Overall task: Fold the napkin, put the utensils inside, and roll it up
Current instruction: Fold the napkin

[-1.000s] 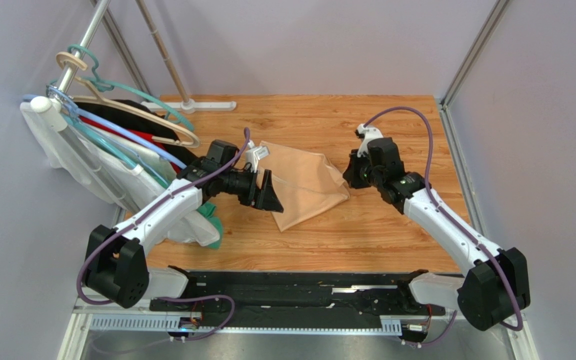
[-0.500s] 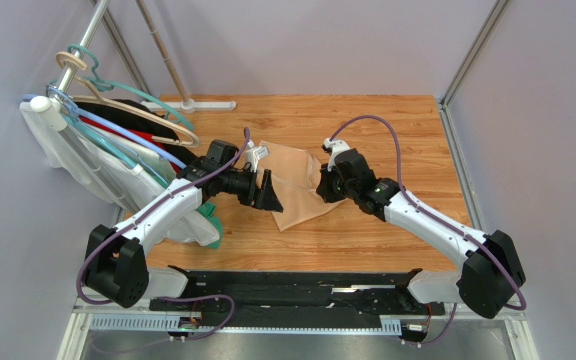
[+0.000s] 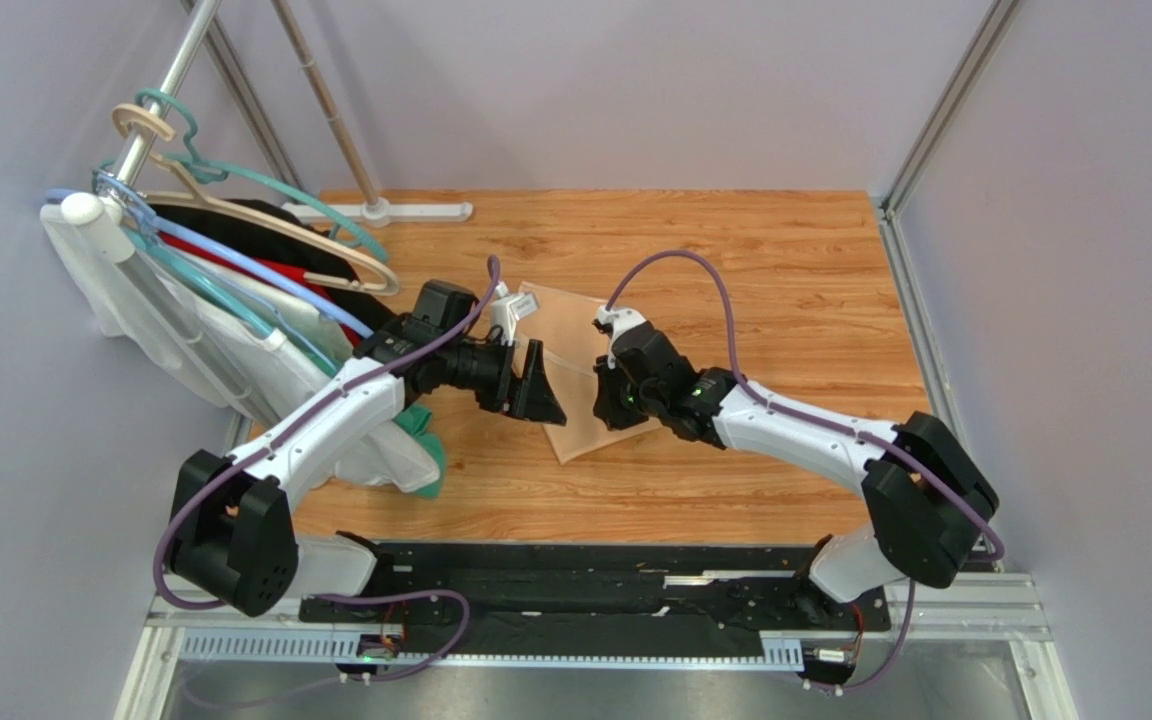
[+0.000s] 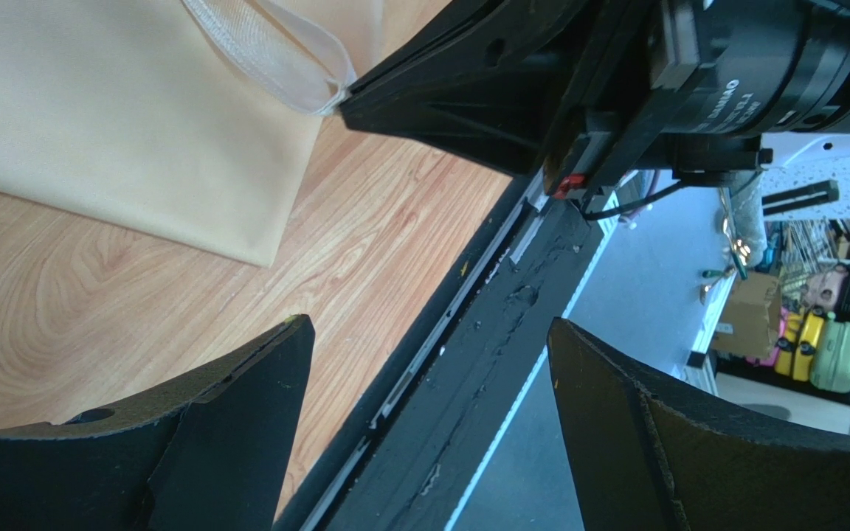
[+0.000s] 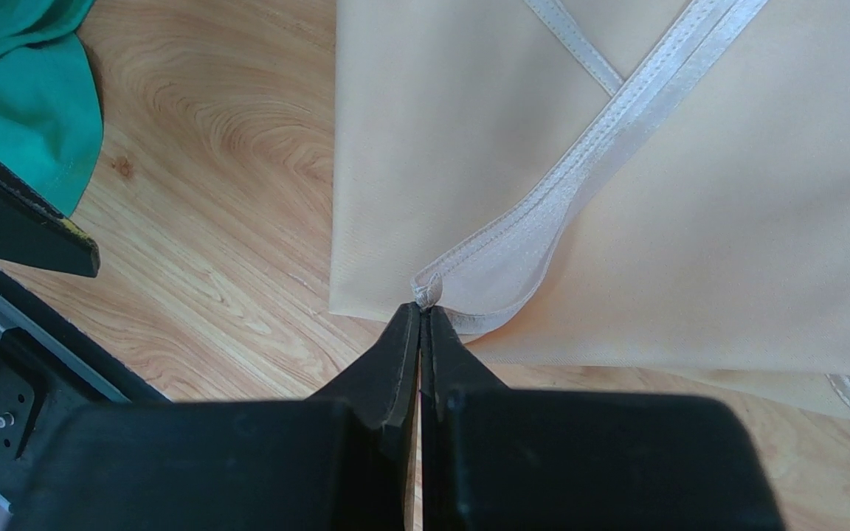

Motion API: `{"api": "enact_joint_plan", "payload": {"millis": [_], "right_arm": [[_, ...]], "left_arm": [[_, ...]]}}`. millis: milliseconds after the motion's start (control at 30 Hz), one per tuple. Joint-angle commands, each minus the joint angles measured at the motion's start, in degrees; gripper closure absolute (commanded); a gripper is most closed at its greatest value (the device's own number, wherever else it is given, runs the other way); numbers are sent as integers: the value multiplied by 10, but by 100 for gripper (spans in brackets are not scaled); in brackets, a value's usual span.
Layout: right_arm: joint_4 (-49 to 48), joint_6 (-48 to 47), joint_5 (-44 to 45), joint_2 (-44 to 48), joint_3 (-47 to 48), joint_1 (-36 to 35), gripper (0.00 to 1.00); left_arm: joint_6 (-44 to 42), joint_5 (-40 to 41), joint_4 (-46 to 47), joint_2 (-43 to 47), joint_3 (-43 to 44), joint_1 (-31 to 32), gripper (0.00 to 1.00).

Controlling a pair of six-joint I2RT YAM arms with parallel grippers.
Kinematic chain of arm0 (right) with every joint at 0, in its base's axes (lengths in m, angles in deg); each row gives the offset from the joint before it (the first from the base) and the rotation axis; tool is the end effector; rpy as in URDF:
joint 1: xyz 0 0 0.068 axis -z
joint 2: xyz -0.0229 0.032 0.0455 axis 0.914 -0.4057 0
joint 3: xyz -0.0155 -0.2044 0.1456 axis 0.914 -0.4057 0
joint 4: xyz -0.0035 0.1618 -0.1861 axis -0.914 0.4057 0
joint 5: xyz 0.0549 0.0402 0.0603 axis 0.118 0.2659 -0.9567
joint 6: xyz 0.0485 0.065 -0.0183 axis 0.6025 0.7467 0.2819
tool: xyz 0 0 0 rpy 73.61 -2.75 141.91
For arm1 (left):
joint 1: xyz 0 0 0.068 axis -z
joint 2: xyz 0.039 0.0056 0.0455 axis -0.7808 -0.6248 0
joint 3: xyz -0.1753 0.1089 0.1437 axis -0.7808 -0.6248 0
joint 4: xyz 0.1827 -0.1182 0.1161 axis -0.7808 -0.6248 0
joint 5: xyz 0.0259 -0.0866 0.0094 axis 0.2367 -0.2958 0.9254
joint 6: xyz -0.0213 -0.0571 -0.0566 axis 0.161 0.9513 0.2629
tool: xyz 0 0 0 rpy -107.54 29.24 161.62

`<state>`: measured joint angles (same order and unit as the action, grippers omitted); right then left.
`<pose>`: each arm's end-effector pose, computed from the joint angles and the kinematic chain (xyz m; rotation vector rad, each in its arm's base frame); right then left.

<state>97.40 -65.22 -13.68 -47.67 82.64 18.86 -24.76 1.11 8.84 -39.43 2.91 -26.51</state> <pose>0.2226 0.2395 0.1812 -0.4993 2.3906 0.5651 0.2295 -0.1627 0.2225 0.5119 2.4529 -1.2855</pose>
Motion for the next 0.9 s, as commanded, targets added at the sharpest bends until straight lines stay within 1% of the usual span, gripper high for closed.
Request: {"api": "enact_joint_plan", "payload": {"millis": [0, 300, 467, 500, 800, 833, 867], "right_arm": [[-55, 21, 13, -20, 16, -14, 100], [-96, 43, 2, -89, 13, -41, 100], [-116, 54, 1, -111, 13, -47, 100], [-122, 55, -17, -118, 13, -47, 100], [-135, 66, -45, -145, 20, -56, 100], [-136, 66, -48, -141, 22, -56, 100], [-136, 65, -47, -138, 24, -56, 96]], "left_arm": [[3, -1, -1, 10, 7, -13, 13], [2, 6, -6, 9, 8, -13, 13], [1, 9, -6, 8, 8, -13, 13], [0, 11, -6, 9, 8, -13, 13], [-1, 14, -8, 7, 9, -13, 13], [0, 14, -8, 6, 9, -13, 13], [-1, 15, -9, 6, 10, -13, 13]]}}
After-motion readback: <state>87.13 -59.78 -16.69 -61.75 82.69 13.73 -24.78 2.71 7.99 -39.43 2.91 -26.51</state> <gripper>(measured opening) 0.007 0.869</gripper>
